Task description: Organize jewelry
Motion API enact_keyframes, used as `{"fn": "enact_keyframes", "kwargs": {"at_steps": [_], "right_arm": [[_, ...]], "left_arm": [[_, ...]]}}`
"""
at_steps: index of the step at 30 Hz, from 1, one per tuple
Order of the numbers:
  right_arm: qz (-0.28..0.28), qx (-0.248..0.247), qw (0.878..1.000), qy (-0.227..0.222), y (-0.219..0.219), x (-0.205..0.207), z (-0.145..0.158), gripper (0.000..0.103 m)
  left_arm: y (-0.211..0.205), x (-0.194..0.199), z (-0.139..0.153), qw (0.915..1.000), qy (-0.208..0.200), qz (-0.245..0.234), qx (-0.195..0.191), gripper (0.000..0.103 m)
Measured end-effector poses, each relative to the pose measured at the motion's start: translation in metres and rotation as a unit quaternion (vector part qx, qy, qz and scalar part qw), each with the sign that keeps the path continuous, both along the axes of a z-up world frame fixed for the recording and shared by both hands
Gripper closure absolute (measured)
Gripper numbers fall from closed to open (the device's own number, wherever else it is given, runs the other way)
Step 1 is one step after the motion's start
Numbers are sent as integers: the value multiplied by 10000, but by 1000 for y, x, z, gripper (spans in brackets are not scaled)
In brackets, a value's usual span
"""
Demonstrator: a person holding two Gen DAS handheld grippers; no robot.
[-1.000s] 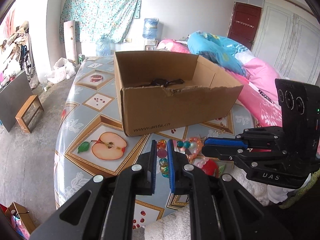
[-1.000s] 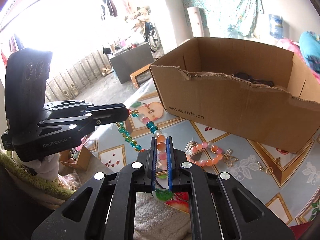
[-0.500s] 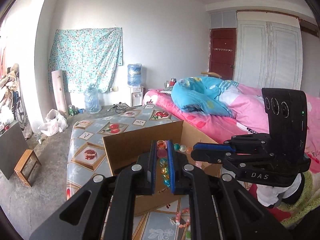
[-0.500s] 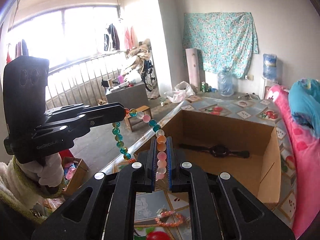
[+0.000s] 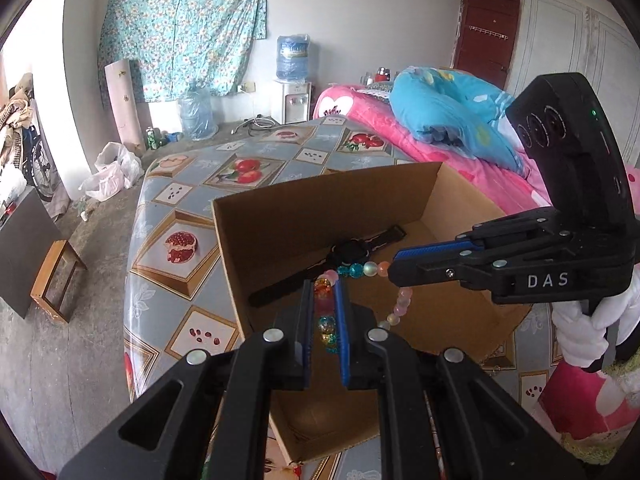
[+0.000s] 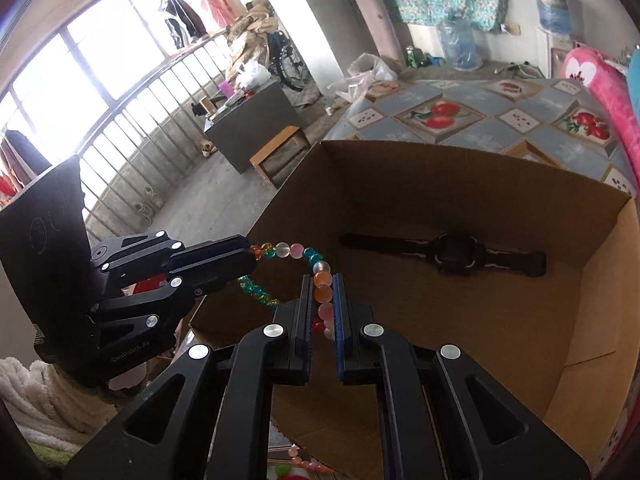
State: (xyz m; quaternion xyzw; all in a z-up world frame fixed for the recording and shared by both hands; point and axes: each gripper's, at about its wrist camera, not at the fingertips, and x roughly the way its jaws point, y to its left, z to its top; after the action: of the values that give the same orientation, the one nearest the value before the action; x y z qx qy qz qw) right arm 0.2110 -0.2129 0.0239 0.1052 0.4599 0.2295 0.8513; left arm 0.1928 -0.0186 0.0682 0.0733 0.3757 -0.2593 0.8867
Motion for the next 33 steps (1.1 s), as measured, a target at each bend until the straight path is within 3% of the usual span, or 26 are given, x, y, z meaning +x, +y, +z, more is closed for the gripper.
{"fn": "enact_keyframes", "kwargs": {"at_steps": [5, 8, 15, 22, 28, 33], "right_arm": [[216, -276, 9966, 752, 15, 25, -31, 94], [91, -541, 9948, 858, 21, 34, -38, 91], [-223, -401, 9975, 532, 9, 18, -29, 87], [-508, -194, 9983, 192, -16, -4, -7, 86], [-665, 357, 9960, -477, -42, -55, 24, 77], [-575, 823, 9907, -920, -53, -113, 23, 69]], "left_arm": [[-2, 11, -20, 9994, 225, -6, 267, 93], [-7, 15, -26, 9988, 177, 40, 458, 93], [-1, 10, -22, 9989, -123, 197, 416, 91], [18, -5, -6, 9982, -314, 494, -140, 85], [33, -43, 5, 9951, -461, 421, -763, 74], [37, -86, 4, 9925, -510, 33, -1112, 63]]}}
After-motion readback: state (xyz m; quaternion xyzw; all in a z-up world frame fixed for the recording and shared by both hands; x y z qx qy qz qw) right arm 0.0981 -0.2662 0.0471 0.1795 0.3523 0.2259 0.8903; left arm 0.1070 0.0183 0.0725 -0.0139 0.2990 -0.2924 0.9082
